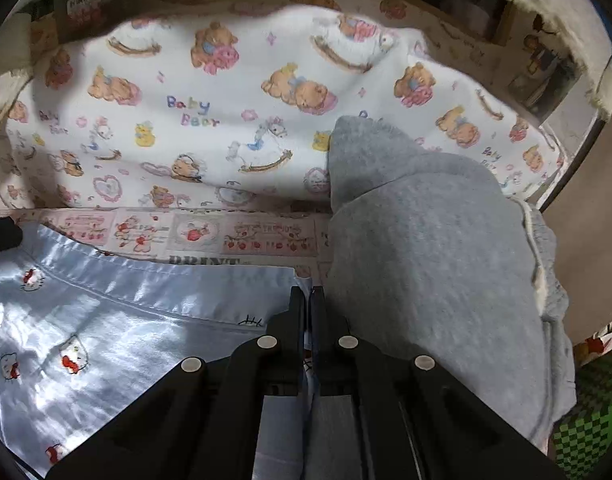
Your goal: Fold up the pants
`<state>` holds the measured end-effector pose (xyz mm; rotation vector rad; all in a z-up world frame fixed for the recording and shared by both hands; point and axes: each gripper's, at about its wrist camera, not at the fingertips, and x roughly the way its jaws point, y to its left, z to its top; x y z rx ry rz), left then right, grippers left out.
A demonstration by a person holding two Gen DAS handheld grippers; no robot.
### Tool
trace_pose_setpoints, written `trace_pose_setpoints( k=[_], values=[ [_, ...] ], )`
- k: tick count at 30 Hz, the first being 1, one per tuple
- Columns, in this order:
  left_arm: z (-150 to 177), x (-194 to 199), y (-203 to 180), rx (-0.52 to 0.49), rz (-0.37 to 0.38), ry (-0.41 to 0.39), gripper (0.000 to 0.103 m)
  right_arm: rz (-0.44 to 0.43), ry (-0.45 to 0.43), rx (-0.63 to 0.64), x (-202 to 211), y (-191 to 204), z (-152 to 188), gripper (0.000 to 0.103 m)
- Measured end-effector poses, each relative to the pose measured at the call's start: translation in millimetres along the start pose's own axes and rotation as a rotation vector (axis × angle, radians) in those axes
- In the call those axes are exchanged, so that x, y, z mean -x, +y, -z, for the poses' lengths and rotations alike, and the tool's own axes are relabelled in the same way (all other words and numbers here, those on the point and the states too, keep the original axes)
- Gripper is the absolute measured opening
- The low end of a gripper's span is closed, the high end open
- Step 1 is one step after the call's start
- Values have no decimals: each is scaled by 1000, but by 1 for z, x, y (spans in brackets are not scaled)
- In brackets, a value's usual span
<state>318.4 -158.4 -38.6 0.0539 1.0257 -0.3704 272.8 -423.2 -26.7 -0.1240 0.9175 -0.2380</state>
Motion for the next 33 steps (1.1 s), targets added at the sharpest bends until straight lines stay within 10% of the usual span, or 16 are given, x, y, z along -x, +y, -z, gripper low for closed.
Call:
trace_pose_setpoints(
  k=[10, 12, 14, 16, 18, 20, 22, 29, 33],
  values=[
    [-13, -10, -12, -7, -47, -92, 2, 10, -66, 6, -2, 4, 1, 2],
    [-11, -3, -15, -19, -43, -118, 13, 12, -96, 6, 2, 3, 2, 2],
    [-5, 11, -20, -45, -36, -165, 49, 41, -131, 6, 12, 3, 2, 2],
    [3, 29, -27, -81, -56, -227, 50, 20, -164, -9, 23, 0, -1, 3],
    [12, 52, -34, -105, -98, -281, 51, -23, -198, -51, 39, -5, -3, 14],
    [20, 74, -35, -86, -110, -331, 51, -51, -246, -84, 56, -9, -4, 62],
    [35, 105, -36, -72, -155, -414, 55, -29, -331, -97, 78, -9, 0, 80],
    [114, 221, -41, -91, -265, -767, 99, 9, -490, -3, 162, 7, 30, 85],
    [147, 270, -43, -95, -323, -910, 103, -99, -579, -38, 217, 11, 52, 89]
  ],
)
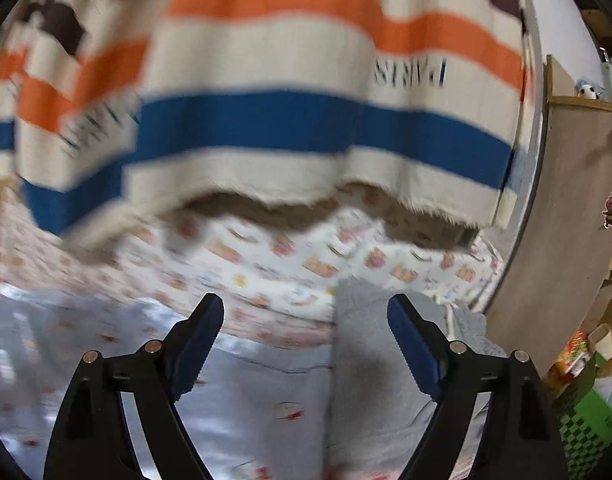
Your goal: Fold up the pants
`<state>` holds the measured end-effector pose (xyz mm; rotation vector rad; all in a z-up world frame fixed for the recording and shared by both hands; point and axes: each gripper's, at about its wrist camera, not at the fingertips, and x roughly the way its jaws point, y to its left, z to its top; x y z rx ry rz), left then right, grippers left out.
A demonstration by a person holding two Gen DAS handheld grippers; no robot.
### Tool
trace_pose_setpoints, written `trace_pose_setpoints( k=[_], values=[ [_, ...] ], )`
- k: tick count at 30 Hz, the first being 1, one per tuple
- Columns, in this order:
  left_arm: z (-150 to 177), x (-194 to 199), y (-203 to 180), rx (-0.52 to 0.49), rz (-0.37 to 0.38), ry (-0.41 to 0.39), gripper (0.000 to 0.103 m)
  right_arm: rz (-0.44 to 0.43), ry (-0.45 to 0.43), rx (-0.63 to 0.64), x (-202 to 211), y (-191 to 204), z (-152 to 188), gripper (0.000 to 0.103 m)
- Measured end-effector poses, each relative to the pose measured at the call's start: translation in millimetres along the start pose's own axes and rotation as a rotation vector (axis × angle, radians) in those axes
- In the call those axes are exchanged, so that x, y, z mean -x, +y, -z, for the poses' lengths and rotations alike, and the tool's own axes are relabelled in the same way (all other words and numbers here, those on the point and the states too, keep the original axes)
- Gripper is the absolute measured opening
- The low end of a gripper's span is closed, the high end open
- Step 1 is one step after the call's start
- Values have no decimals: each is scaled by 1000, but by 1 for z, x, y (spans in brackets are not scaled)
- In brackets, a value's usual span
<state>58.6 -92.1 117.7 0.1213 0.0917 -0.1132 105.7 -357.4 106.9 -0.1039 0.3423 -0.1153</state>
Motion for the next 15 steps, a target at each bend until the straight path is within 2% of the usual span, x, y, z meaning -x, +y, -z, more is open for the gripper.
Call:
trace_pose_setpoints(
  k=[1, 2, 6, 8, 12, 15],
  values=[
    [-2, 13, 1, -6, -12, -26, 103, -12, -33, -33, 17, 1, -3, 93],
    [-6, 26, 5, -1, -27, -51, 103, -15, -68, -64, 32, 2, -4, 103],
    [-16, 74, 24, 9, -80, -93, 103, -19, -194, -133, 89, 5, -1, 102],
    [-18, 95, 30, -5, -125, -84, 103, -28, -220, -147, 110, 7, 1, 102],
    [-13, 142, 39, -39, -144, -125, 103, -93, -250, -142, 148, 10, 12, 102],
    [-1, 169, 41, -49, -131, -142, 103, -107, -278, -138, 172, 15, 25, 102]
  ],
)
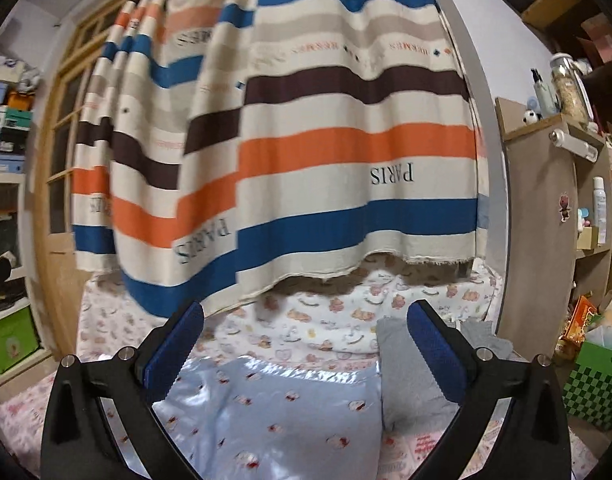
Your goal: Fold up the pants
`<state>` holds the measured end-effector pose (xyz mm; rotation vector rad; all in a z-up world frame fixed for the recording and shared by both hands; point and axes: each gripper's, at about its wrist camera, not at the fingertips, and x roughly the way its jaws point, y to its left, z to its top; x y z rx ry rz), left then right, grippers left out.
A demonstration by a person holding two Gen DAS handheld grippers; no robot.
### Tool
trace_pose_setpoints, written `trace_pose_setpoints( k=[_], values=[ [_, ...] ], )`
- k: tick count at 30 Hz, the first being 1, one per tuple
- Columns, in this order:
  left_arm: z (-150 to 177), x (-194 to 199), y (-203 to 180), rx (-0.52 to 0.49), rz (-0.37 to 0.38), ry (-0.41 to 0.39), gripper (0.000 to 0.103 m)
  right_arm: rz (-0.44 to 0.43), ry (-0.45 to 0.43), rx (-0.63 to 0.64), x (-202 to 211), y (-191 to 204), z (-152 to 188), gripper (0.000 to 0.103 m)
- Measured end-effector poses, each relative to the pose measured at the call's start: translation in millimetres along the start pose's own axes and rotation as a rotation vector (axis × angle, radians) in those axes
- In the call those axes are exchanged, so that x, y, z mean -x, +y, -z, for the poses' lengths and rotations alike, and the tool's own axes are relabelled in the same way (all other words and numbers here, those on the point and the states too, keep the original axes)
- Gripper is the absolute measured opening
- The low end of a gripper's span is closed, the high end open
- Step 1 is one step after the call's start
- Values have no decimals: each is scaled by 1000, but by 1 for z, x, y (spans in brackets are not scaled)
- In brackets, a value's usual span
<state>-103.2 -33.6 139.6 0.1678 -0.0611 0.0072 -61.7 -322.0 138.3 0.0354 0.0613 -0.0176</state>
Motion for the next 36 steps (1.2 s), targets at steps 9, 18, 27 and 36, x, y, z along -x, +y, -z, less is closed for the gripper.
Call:
trace_pose_setpoints(
  k=[9, 18, 27, 36],
  values=[
    [50, 44, 12, 31, -89, 22, 103, -3, -5, -45, 59, 18, 55, 102],
    [116, 62, 7, 41, -163, 149, 103, 72, 87, 18, 77, 20, 124, 102],
    [150, 78, -5, 56, -112, 143, 103, 53, 157, -26, 93, -2, 169, 102],
    [184, 72, -28, 84, -35, 277, 92, -50, 219, 20, 105, 5, 203, 87]
  ],
)
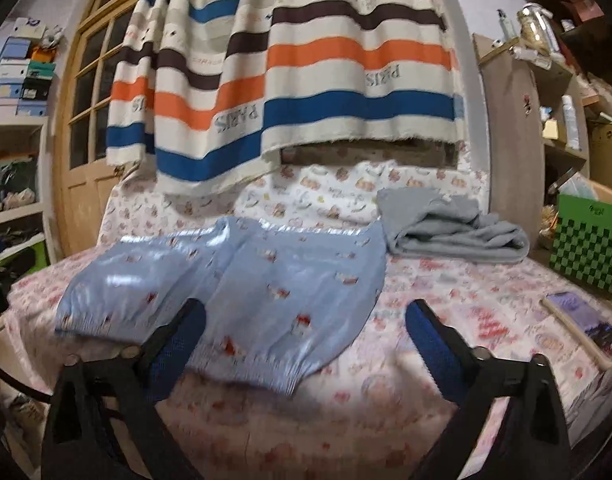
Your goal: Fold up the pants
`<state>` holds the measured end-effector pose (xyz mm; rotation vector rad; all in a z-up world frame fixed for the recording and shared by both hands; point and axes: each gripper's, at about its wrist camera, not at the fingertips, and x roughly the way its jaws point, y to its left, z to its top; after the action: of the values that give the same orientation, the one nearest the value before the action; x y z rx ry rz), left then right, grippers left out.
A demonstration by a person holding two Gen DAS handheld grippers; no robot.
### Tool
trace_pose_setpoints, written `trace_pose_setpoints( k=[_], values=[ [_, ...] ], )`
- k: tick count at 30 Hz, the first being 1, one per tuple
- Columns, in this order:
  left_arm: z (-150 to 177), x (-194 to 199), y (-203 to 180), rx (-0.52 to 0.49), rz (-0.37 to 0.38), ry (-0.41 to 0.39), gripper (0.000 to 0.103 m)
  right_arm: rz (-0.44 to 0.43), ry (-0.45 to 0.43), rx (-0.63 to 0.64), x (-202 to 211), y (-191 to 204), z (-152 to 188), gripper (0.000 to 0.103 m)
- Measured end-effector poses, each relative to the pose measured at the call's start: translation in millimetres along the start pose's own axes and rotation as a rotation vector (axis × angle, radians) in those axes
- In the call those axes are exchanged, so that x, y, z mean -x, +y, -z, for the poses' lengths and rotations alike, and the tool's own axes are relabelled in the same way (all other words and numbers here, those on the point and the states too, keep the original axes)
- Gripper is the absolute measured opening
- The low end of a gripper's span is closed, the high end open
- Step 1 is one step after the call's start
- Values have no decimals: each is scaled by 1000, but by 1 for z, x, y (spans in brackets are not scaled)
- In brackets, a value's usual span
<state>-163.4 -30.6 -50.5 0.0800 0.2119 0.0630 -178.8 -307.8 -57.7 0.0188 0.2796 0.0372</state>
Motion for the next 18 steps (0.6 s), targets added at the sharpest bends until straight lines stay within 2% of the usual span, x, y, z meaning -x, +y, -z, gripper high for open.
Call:
trace_pose_setpoints(
  k=[2, 5, 9, 10, 11, 12, 18],
  values=[
    [10, -6, -4, -1, 12, 45, 78, -20, 50, 13, -5, 3, 9, 73],
    [22, -12, -9, -6, 20, 82, 66, -8, 91, 56, -8, 8, 22, 64],
    [30, -17, -14, -11, 32, 116, 63, 17, 110, 79, -7, 9, 31, 60],
    [31, -19, -14, -8, 33, 124, 63, 24, 112, 81, -7, 8, 32, 56],
    [32, -20, -14, -3, 35, 131, 63, 37, 121, 82, -10, 7, 33, 48],
    [33, -22, -14, 2, 34, 142, 63, 41, 127, 75, -12, 6, 33, 46],
    [32, -27, -19, -6, 7, 139, 63, 48, 112, 19, -25, 0, 26, 46]
  ],
)
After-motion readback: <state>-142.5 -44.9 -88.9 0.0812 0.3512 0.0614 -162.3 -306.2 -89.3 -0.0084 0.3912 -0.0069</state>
